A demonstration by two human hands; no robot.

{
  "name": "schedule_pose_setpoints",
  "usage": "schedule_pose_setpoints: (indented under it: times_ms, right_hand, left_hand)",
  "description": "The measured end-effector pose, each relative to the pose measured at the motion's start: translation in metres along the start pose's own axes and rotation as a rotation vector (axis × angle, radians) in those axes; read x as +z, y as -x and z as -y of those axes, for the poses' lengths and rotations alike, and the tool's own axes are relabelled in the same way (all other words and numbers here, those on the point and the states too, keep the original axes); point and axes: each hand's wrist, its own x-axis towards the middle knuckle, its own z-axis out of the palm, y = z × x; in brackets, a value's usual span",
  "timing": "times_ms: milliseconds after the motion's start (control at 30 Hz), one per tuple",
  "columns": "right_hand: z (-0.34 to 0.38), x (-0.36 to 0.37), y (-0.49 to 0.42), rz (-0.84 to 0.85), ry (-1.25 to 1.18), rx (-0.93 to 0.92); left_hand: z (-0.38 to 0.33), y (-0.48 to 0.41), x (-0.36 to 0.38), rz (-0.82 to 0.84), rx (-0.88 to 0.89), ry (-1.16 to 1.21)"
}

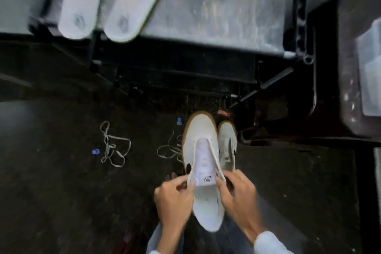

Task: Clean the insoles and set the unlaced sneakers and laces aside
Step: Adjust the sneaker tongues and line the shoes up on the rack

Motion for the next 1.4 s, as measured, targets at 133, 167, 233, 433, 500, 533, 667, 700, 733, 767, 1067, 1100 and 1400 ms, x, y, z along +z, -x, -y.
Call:
schedule_pose_setpoints:
  times_ms: [133,167,233,433,500,533,667,700,733,767,1067,1100,1400]
  right_hand:
    - [0.073,-0.062,0.021,-0.295,-0.026,-0.171]
    - [0.093,-0.078,0.023,-0.357,-0.047,-0.215]
    - [0.129,-0.107,0.024,-0.404,-0.102,-0.274]
    - [0.185,-0.16,-0.025,-0.376,-0.142,-0.342]
    - [0.199,-0.169,-0.058,-0.39,-0.094,-0.346]
    - [0.205,-0.173,-0.077,-0.404,-0.073,-0.342]
    - [0.228,-0.185,-0.155,-0.433,-0.031,-0.335]
    - [0.233,-0.188,-0.172,-0.434,-0.012,-0.341]
    - [0.237,-0.191,-0.188,-0.432,0.016,-0.346]
    - [0.24,-0.193,-0.202,-0.432,0.046,-0.349]
    - [0.242,-0.19,-0.27,-0.354,0.087,-0.303]
    - [0.241,-0.189,-0.273,-0.344,0.09,-0.293]
    - [0.237,-0.189,-0.287,-0.326,0.107,-0.259]
  left_hand:
    - [-0.06,0.048,-0.06,-0.124,0.135,0.105]
    - [-0.078,0.06,-0.074,-0.165,0.172,0.157]
    - [-0.11,0.077,-0.098,-0.209,0.272,0.216]
    - [-0.182,0.045,-0.143,-0.199,0.473,0.206]
    - [-0.208,0.019,-0.147,-0.203,0.525,0.159]
    - [-0.222,0.005,-0.147,-0.226,0.553,0.136]
    - [-0.279,-0.047,-0.146,-0.319,0.622,0.054]
    - [-0.29,-0.059,-0.145,-0.324,0.626,0.048]
    - [-0.3,-0.07,-0.145,-0.319,0.616,0.047]
    - [-0.308,-0.081,-0.145,-0.308,0.6,0.052]
    - [-0.332,-0.137,-0.132,-0.295,0.556,-0.002]
    - [-0.332,-0.139,-0.13,-0.295,0.556,-0.013]
    - [-0.34,-0.149,-0.122,-0.333,0.627,-0.076]
